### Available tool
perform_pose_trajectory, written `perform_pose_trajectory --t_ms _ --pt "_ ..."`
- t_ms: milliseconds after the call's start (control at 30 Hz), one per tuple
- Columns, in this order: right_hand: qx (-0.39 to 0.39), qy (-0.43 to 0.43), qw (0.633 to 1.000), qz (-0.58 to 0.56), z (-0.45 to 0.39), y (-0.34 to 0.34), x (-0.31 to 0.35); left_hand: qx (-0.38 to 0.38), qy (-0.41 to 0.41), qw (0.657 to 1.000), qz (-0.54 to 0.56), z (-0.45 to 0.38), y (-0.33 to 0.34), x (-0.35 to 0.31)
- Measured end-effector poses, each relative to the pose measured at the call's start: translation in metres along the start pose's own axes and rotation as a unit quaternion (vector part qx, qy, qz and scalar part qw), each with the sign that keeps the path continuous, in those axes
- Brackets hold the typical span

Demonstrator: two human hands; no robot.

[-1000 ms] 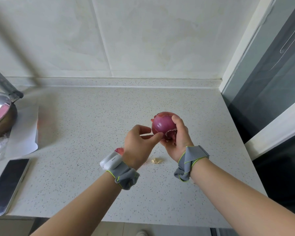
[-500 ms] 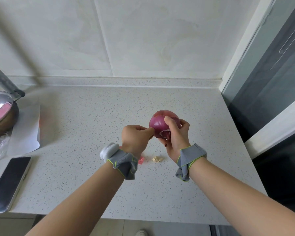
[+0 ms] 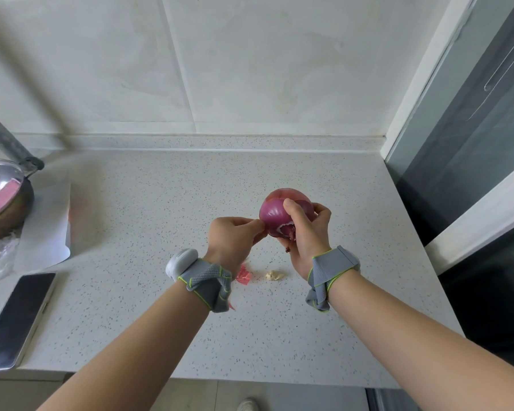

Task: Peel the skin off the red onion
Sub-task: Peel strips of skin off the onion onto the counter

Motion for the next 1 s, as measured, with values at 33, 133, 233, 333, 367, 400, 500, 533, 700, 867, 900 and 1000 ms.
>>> perform_pose_trajectory --t_ms 33,133,233,333,367,400,500,533,700,867,900,1000 --pt "-0.001 -0.006 1.0 0.006 0.0 0.0 0.0 -0.004 -0.001 1.0 -0.009 -0.001 0.001 0.0" --pt "-0.003 -0.03 0.999 0.025 0.0 0.001 -0.001 -0.007 -0.008 1.0 -0.029 -0.005 0.001 -0.002" --pt "0.001 -0.034 0.999 0.032 0.0 0.001 0.0 -0.001 -0.023 0.999 -0.031 -0.009 0.0 -0.002" --pt "0.014 -0.006 1.0 0.007 -0.001 0.002 0.001 0.002 -0.032 0.999 -0.03 -0.01 -0.003 -0.002" --pt "0.02 0.01 1.0 -0.004 -0.001 0.002 0.002 0.003 -0.033 0.999 -0.024 -0.01 -0.004 -0.001" --pt "0.023 0.025 0.999 -0.012 -0.001 0.001 0.002 0.004 -0.034 0.999 -0.014 -0.01 -0.006 -0.002" --pt "0.03 0.061 0.997 -0.035 -0.001 0.001 0.002 0.026 -0.023 0.999 0.021 -0.007 -0.01 -0.003" --pt "0.031 0.066 0.997 -0.04 -0.001 0.001 0.002 0.035 -0.015 0.999 0.033 -0.005 -0.01 -0.003" --pt "0.022 0.045 0.998 -0.023 -0.002 0.001 -0.001 0.028 0.004 0.999 0.023 -0.001 -0.008 -0.004" --pt "0.007 0.006 1.0 0.019 0.0 0.002 -0.002 -0.006 -0.008 1.0 -0.016 -0.003 -0.004 -0.004" --pt "0.003 0.0 1.0 0.028 0.0 0.002 -0.003 -0.012 -0.009 1.0 -0.022 -0.003 -0.003 -0.005" --pt "-0.009 -0.012 0.999 0.041 0.0 0.003 -0.002 -0.019 -0.018 0.999 -0.026 -0.006 -0.001 -0.004"
Point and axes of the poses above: each hand's wrist, its own z-axis away from the middle knuckle, its own y-axis out of the palm, x = y × z, the point moved 1 cm from there along -z, towards the middle knuckle, and after that the axes turned 5 degrees about y, right-handed, at the moved point
